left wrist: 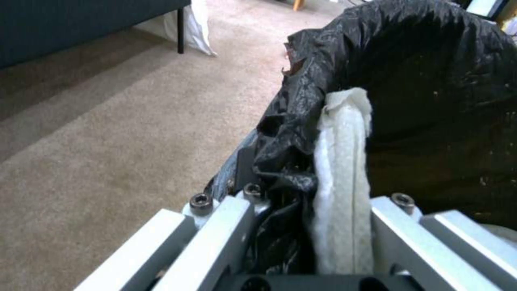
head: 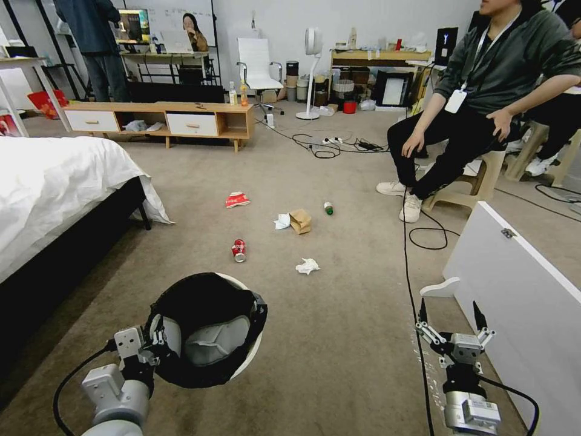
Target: Pick up the trash bin and place the garbage on the floor into it.
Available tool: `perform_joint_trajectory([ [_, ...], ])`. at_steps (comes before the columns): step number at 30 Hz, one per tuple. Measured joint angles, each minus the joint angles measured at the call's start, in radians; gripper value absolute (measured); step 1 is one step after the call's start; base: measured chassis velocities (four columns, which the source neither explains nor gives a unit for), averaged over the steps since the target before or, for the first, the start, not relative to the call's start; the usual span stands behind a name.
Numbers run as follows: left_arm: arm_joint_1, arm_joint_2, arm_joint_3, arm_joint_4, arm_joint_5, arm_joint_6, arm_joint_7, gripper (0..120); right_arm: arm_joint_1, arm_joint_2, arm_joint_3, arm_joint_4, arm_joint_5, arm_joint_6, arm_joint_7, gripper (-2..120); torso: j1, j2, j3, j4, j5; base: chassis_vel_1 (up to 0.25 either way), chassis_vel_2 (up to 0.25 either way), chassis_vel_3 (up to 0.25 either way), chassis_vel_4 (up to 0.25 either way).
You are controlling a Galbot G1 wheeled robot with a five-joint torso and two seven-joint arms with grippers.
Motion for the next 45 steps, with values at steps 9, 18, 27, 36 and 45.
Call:
perform_joint_trajectory([
  [9,0.0,-0.002,0.003,-0.001,0.0,0.0,0.0,6,-0.001,0.001,0.0,0.0,-0.001,0.001,-0.002,100,0.0,0.0,0.0,0.0,0.0,0.0,0.0,0.0,0.0],
  [18,-0.001,-0.003,0.004,-0.002,0.001,0.0,0.0,6,0.001,0.002,0.0,0.0,-0.009,-0.003,0.0,100,0.0,0.0,0.0,0.0,0.0,0.0,0.0,0.0,0.0],
  [27,-0.003,-0.003,0.003,-0.004,0.001,0.0,0.0,6,0.001,0.007,-0.002,-0.001,-0.014,-0.002,0.0,100,0.0,0.0,0.0,0.0,0.0,-0.04,0.034,0.031,-0.027],
  [36,-0.003,-0.005,0.006,-0.006,0.001,0.0,-0.001,6,-0.001,0.008,-0.001,0.0,-0.016,0.0,-0.001,100,0.0,0.0,0.0,-0.0004,-0.0002,-0.185,0.175,0.175,-0.175],
  [45,-0.002,-0.004,0.005,-0.007,0.001,0.0,-0.001,6,-0.001,0.01,-0.002,0.0,-0.021,0.001,-0.002,100,0.0,0.0,0.0,-0.0001,0.0001,-0.146,0.159,0.158,-0.16],
])
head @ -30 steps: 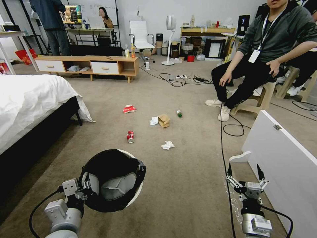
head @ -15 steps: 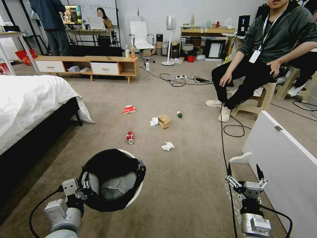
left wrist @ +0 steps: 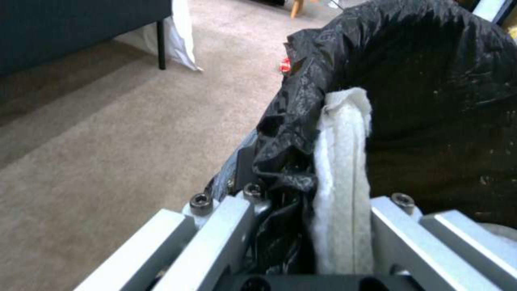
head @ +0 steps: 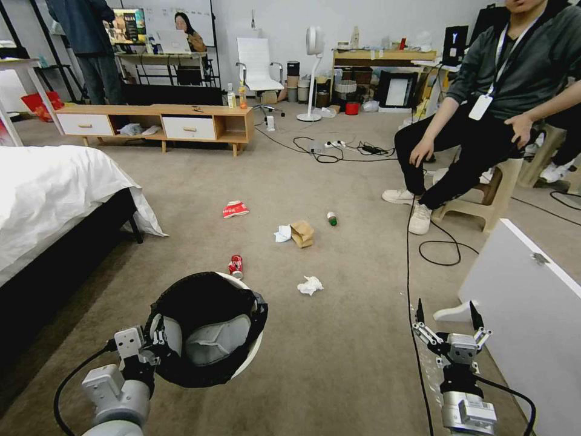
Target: Pick up the trash bin and place the garbage on the floor into it.
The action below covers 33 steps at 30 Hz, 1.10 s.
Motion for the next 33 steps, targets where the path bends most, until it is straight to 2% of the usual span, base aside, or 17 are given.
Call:
perform_joint_trajectory([
  [33,-0.003,-0.003,0.008,-0.002,0.003,0.001,-0.002,6,-0.003,0.005,0.001,0.0,-0.017,0.006,-0.01,100,0.0,0.0,0.0,-0.0001,-0.0001,-0.105,0.123,0.106,-0.127],
])
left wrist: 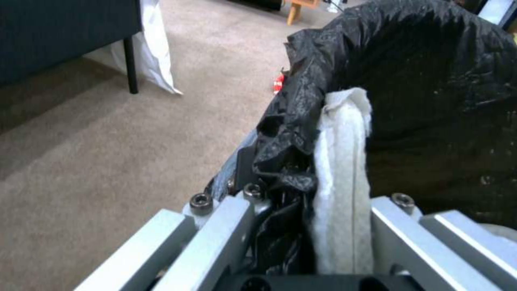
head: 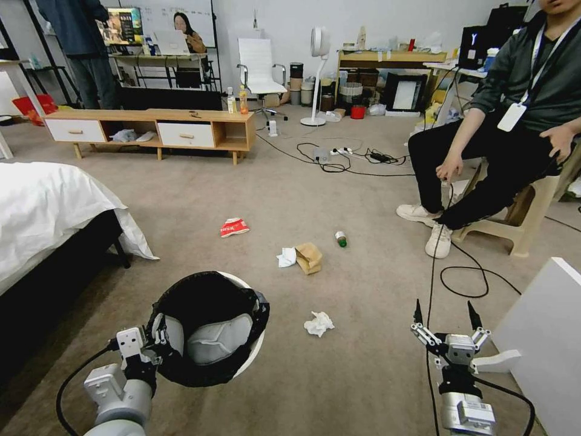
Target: Pick up the trash bin and place the garbage on the floor into it.
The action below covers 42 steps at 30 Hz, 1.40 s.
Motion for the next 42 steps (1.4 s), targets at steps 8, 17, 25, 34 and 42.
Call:
perform_joint_trajectory([
  [8,0.0,-0.001,-0.003,-0.001,-0.001,0.001,0.0,6,0.002,0.0,-0.002,-0.002,-0.001,0.0,-0.006,100,0.0,0.0,0.0,0.0001,-0.0001,-0.004,0.185,0.002,-0.184],
  [17,0.0,-0.003,-0.001,-0.001,0.0,0.001,0.0,6,0.003,0.001,-0.003,-0.006,-0.004,0.007,-0.007,100,0.0,0.0,0.0,0.0004,0.0,0.089,0.29,-0.075,-0.297],
  [25,-0.001,-0.004,-0.001,0.0,0.0,0.001,0.0,6,0.006,0.003,-0.007,-0.007,-0.001,0.009,-0.006,100,0.0,0.0,0.0,0.0003,-0.0003,0.073,0.262,-0.072,-0.253],
  [34,0.0,-0.006,0.0,0.001,0.0,0.001,0.0,6,0.006,0.003,-0.007,-0.008,-0.002,-0.002,0.004,100,0.0,0.0,0.0,0.0,0.0001,-0.01,0.035,0.009,-0.03],
  [42,0.001,-0.008,0.0,0.002,0.003,0.001,0.001,6,0.011,0.005,-0.009,-0.016,-0.001,0.016,0.005,100,0.0,0.0,0.0,0.0002,-0.0001,0.0,0.0,0.0,0.0],
])
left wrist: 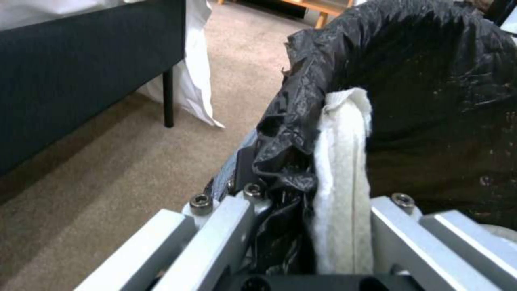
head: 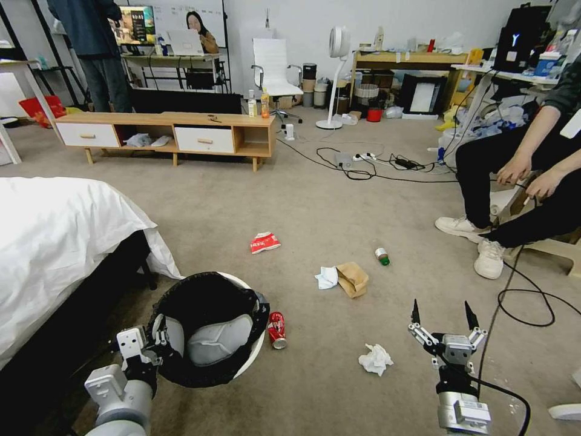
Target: Pick up the trash bin and place the garbage on the floor into it.
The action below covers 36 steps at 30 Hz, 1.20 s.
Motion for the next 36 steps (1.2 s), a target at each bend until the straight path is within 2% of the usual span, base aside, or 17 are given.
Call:
perform_joint_trajectory([
  [29,0.009,-0.002,0.01,-0.001,0.006,-0.003,0.001,6,-0.006,0.005,-0.001,0.004,-0.005,-0.007,0.006,100,0.0,0.0,0.0,0.0,0.0,0.0,0.0,0.0,0.0],
  [36,0.008,-0.004,0.012,-0.001,0.009,-0.003,0.001,6,-0.002,0.004,-0.001,0.001,-0.007,-0.005,0.007,100,0.0,0.0,0.0,0.0,0.0001,-0.133,0.11,0.111,-0.113],
])
